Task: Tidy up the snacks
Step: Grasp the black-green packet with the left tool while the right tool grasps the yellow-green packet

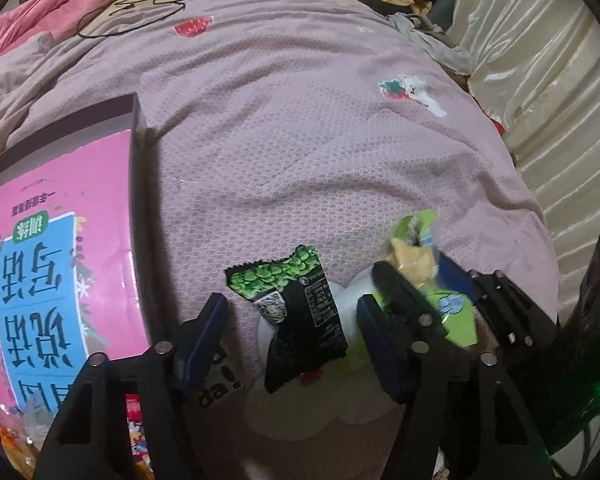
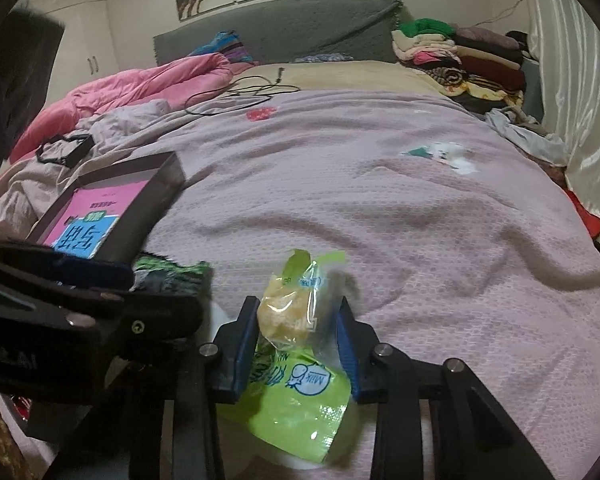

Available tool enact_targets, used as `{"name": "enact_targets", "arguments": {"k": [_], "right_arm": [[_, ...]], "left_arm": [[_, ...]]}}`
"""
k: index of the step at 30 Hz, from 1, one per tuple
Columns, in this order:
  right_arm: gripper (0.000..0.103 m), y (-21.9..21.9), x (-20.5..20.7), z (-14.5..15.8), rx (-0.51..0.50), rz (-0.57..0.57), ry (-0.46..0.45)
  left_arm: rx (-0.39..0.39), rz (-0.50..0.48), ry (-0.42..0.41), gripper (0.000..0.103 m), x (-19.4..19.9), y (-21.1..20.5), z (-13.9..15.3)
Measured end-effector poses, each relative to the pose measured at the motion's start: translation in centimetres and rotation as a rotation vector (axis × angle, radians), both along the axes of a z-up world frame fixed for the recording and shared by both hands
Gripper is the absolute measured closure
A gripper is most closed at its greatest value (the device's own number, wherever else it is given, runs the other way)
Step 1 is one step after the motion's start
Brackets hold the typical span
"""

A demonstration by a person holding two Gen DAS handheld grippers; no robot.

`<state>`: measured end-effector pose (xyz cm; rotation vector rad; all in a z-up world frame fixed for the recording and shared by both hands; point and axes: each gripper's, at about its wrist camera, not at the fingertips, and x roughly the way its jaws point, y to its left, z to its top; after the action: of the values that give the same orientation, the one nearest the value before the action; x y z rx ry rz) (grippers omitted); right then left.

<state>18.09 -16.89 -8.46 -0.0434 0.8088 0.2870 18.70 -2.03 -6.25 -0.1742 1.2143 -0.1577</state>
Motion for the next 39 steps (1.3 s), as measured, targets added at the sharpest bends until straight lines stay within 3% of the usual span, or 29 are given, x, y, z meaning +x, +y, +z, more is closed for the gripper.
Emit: {"name": "enact_targets", "arguments": {"k": [3,7,11,15,26,39], "right_arm": [[0.067,-0.9,0.1,0.1,-0.015,-0.031,0.001],[0.068,-2.2,0.3,0.2,0.021,-0.063,0.015],[0.068,-2.7,0.4,0.3,0.049,-0.066,0.019],[0.069,-2.9,0.3,0.6,0.075,-0.061,0.015],[0.069,-3.1,-0.2,1.6,0.148,-0.037,-0.001],[0.069,-1.6,-2.9,4.0,0.224,0.055,-0.038]], "left_arm": [[0.012,-0.003,0.007,0.047,0.1,-0.3,-0.5],[0.037,-0.001,0.013,0.050,0.5,-0.8,-1.1],[0.063,0.004,-0.011,0.062,0.8,-1.2,-1.0],[0.074,-0.006,-0.031,0.066,0.5,-1.2,-0.7],[-0.012,0.009,-0.078,0.068,-1.8,0.0,2.1],[0.008,0.026,-0.163,0.068,-5.3,2.7,5.8]]}}
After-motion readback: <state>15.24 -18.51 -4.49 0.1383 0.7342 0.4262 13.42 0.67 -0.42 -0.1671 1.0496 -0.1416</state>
